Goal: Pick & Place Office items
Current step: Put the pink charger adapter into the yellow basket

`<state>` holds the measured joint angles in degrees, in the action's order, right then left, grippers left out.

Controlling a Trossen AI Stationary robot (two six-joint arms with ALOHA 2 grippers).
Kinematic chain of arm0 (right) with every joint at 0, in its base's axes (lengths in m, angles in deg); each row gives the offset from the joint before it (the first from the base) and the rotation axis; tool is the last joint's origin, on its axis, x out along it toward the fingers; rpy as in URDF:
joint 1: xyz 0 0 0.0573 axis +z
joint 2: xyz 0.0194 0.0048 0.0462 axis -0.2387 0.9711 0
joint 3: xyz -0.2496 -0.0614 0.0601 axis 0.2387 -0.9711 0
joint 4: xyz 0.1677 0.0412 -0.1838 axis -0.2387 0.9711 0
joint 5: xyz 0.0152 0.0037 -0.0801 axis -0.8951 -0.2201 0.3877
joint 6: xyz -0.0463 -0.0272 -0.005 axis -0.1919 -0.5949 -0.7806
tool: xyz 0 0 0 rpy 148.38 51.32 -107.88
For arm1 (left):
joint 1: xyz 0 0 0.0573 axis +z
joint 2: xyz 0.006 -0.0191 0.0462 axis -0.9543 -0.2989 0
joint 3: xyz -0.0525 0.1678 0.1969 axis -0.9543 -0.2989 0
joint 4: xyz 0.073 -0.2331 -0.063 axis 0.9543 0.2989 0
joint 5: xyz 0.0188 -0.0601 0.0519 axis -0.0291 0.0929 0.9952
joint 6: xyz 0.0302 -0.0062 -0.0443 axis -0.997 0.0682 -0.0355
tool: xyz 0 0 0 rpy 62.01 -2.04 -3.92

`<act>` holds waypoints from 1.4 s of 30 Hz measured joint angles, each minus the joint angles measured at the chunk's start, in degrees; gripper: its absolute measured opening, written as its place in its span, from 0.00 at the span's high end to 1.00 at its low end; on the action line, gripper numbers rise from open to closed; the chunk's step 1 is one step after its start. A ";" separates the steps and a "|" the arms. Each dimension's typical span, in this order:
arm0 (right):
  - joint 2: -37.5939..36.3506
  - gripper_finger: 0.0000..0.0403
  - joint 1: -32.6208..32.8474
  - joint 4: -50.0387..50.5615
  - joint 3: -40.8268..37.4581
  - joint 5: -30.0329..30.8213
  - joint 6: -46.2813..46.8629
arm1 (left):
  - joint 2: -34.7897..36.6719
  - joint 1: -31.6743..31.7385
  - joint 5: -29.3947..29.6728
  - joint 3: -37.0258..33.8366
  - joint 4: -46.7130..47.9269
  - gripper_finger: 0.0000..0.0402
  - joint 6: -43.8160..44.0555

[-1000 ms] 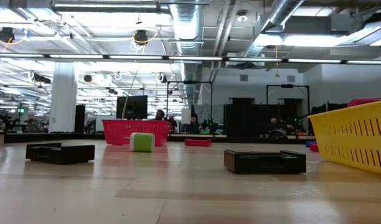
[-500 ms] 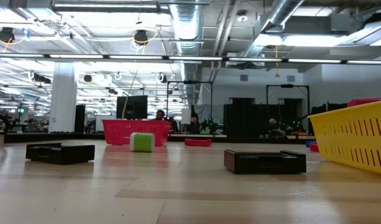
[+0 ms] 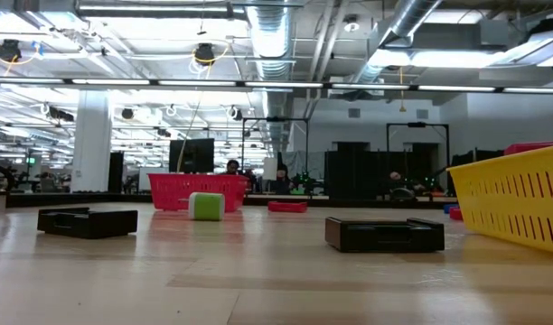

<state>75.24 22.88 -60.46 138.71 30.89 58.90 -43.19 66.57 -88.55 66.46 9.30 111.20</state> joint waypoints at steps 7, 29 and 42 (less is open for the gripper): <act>0.00 0.26 -0.07 -0.91 0.00 0.00 -0.01 | 0.01 0.00 0.00 0.00 0.00 0.65 -0.01; 0.00 0.53 -0.03 -1.38 0.00 -0.28 0.28 | 0.04 0.01 0.02 0.00 -0.04 0.65 0.10; 0.07 0.43 -0.03 -3.99 -0.04 -0.22 -2.98 | 0.04 -0.39 0.48 0.11 -0.24 0.65 0.02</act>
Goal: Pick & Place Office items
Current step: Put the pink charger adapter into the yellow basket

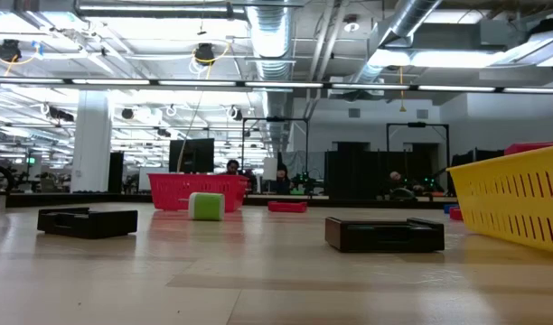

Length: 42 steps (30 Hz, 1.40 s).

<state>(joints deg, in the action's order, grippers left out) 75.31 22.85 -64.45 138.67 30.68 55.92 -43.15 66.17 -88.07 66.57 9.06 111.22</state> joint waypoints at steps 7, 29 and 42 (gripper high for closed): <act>0.00 0.43 0.48 -0.29 0.00 -0.11 -0.10 | 0.02 -0.15 -0.30 0.00 0.14 0.65 -0.02; -0.02 0.47 0.46 0.14 0.00 -1.80 -0.14 | 0.02 -0.98 -0.48 -0.04 0.26 0.65 -0.17; -0.10 0.48 0.44 -0.54 0.05 -0.92 -0.08 | 0.11 -1.00 -0.81 -0.13 0.42 0.44 0.13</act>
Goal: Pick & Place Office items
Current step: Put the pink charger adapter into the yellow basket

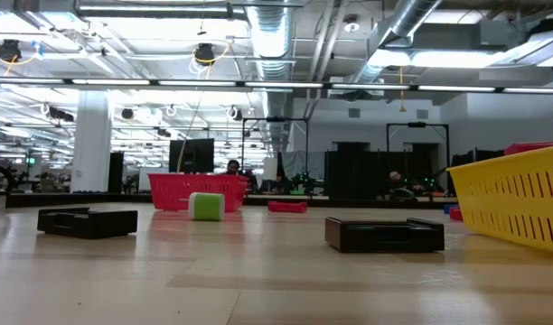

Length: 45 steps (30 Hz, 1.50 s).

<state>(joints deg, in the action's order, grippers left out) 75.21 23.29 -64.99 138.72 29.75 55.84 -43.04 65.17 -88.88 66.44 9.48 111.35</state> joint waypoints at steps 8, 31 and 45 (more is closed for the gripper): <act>-0.08 0.50 0.20 -2.37 0.10 1.23 -2.75 | 3.30 0.96 -1.22 -0.11 5.75 0.31 -2.74; -0.03 0.48 18.60 22.80 0.02 28.09 30.95 | 17.86 4.68 13.01 0.03 53.28 0.30 -19.88; 6.69 0.49 16.20 60.67 -0.07 12.61 82.60 | 18.97 3.19 16.23 0.02 60.19 0.30 -19.85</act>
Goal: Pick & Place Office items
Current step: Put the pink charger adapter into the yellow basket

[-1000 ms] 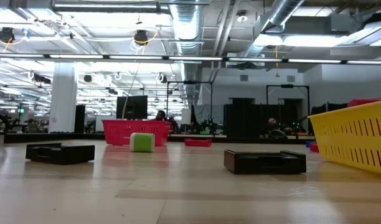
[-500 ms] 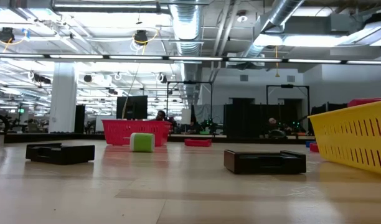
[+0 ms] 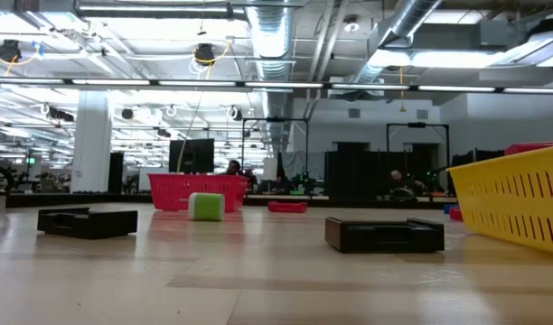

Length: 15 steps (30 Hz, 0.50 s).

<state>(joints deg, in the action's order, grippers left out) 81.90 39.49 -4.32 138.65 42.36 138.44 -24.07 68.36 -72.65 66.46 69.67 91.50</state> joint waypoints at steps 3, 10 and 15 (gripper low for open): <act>1.73 0.49 -1.18 11.12 0.02 -8.25 12.68 | 0.99 0.00 1.22 0.00 1.94 0.30 0.12; 6.67 0.49 0.84 34.50 0.00 -26.53 39.30 | 2.68 -0.38 1.66 0.00 2.81 0.30 0.35; 10.82 0.49 2.68 34.91 0.08 -31.27 46.00 | 2.66 -1.24 2.26 0.01 2.29 0.30 0.34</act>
<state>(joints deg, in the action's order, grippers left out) 92.72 42.18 30.59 138.73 11.09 184.45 -21.42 67.12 -70.39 66.47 71.97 91.85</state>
